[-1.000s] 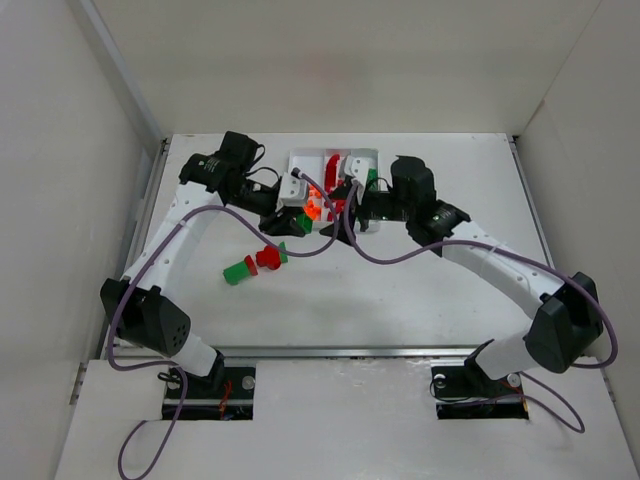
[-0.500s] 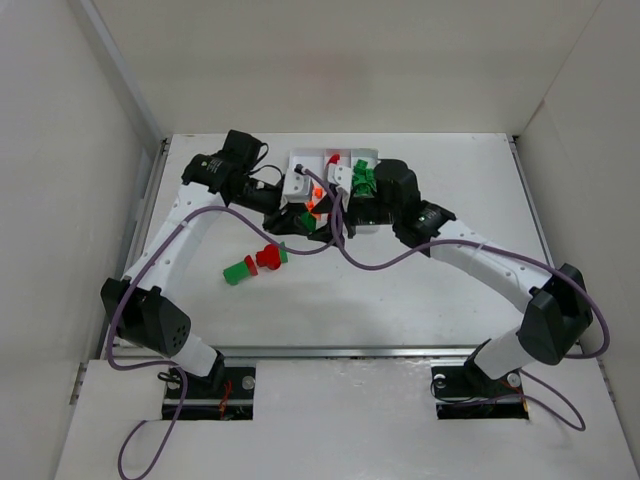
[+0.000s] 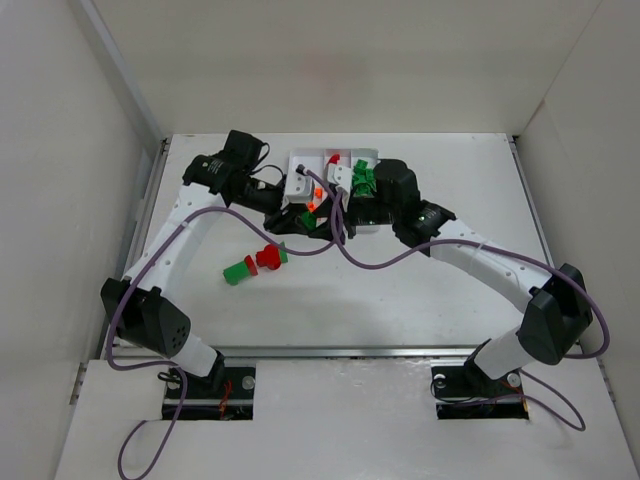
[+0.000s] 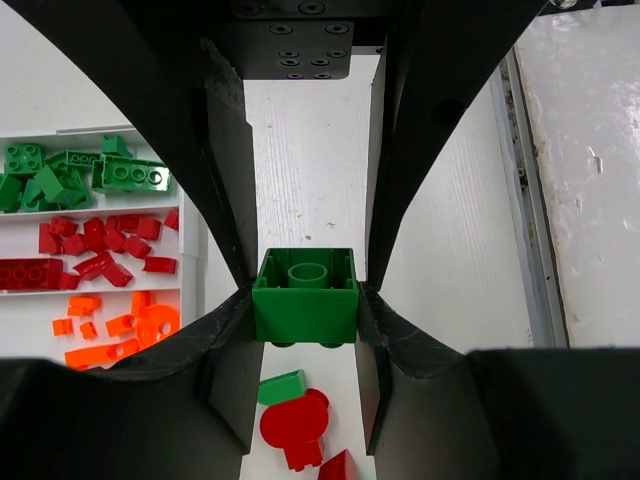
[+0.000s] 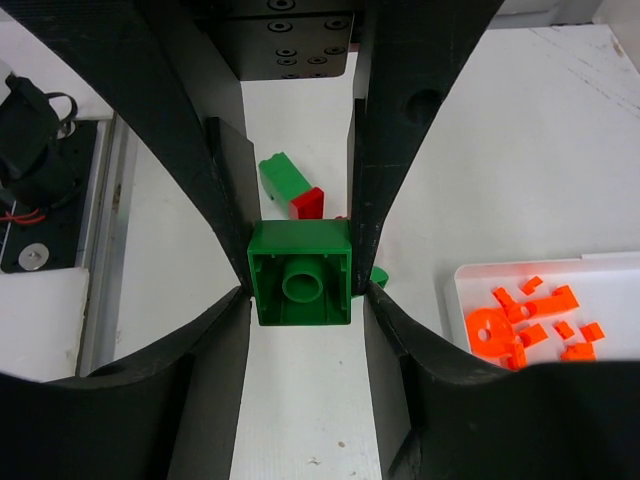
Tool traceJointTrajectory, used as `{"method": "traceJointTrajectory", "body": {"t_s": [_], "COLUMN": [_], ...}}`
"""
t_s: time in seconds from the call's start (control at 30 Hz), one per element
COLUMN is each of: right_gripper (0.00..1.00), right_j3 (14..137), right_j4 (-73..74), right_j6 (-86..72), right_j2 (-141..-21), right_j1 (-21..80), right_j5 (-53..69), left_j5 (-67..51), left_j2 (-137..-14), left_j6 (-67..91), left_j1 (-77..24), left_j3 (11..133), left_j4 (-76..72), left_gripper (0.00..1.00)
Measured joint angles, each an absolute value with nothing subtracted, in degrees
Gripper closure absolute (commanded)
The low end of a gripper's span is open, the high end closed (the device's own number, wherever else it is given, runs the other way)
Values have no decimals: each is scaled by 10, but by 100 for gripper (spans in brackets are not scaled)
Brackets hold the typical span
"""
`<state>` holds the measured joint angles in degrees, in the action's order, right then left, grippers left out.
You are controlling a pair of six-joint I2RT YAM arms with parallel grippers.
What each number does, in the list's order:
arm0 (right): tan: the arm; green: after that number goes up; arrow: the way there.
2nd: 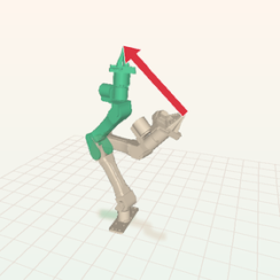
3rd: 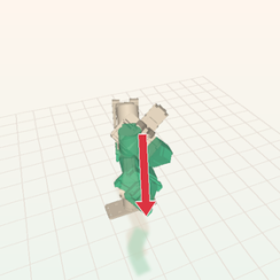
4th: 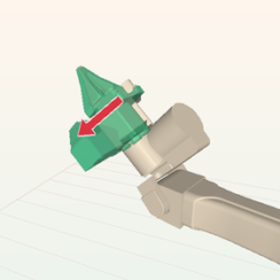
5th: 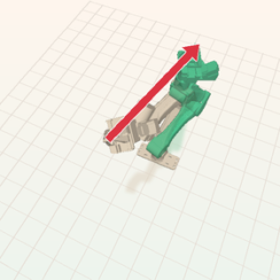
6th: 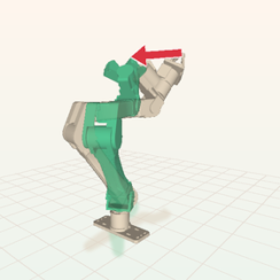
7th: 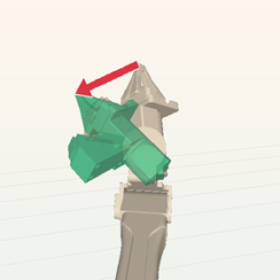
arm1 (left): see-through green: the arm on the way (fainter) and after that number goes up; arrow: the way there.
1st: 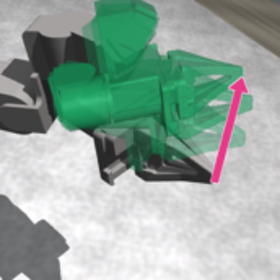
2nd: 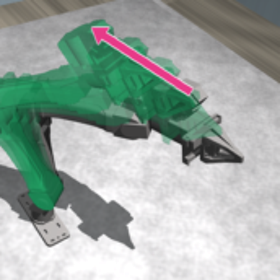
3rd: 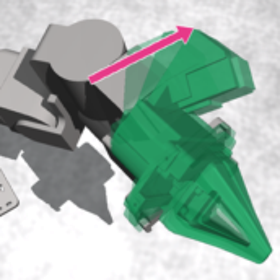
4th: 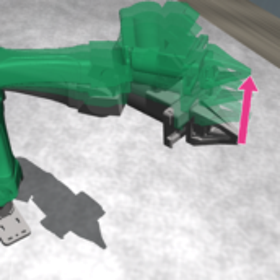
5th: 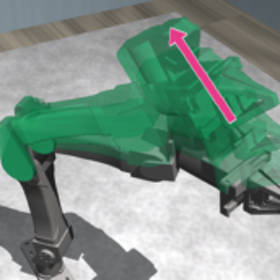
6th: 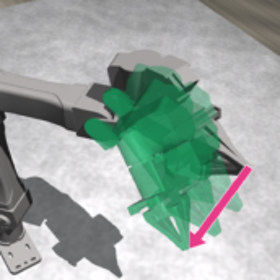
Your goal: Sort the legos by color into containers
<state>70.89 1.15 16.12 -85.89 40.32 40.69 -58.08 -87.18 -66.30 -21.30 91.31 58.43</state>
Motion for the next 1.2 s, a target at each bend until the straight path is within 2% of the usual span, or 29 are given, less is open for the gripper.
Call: {"method": "traceJointTrajectory", "body": {"t_s": [0.03,0.07,0.2,0.23,0.33,0.43,0.47,0.5,0.57,0.63,0.67,0.73,0.9,0.93,0.97,1.0,1.2], "right_gripper": [94,95,100,100,100,100,100,100,100,100,95,68,63,59,47,43,42], "right_j3": [709,709,709,709,709,709,709,709,709,709,709,709,709,709,709,709,709], "right_j4": [12,13,19,20,22,21,21,21,22,22,22,22,23,25,27,28,28], "right_j6": [161,161,163,163,164,166,167,168,168,168,168,168,168,168,168,169,168], "right_j2": [-859,-859,-859,-859,-859,-859,-859,-859,-859,-859,-859,-859,-859,-859,-860,-860,-861], "right_j1": [403,403,403,403,403,403,403,403,404,405,405,405,405,405,405,405,406], "right_j5": [405,405,401,401,400,398,398,398,396,394,393,392,392,392,392,392,390], "left_j5": [-580,-580,-576,-573,-567,-561,-559,-557,-551,-547,-546,-545,-542,-541,-541,-541,-515], "left_j2": [-871,-871,-869,-868,-868,-866,-865,-864,-863,-863,-863,-863,-862,-862,-861,-861,-861], "left_j6": [-663,-663,-659,-658,-655,-655,-655,-655,-655,-655,-655,-655,-655,-655,-655,-656,-660], "left_j1": [-213,-213,-214,-214,-217,-218,-218,-218,-220,-221,-221,-221,-224,-225,-225,-225,-224], "left_j3": [912,910,904,903,903,903,903,903,903,903,903,903,903,901,899,898,888], "left_j4": [583,581,576,575,572,569,569,569,569,568,568,568,568,566,566,565,565], "left_gripper": [100,94,81,75,75,79,83,92,100,100,100,100,100,100,100,100,100]}}
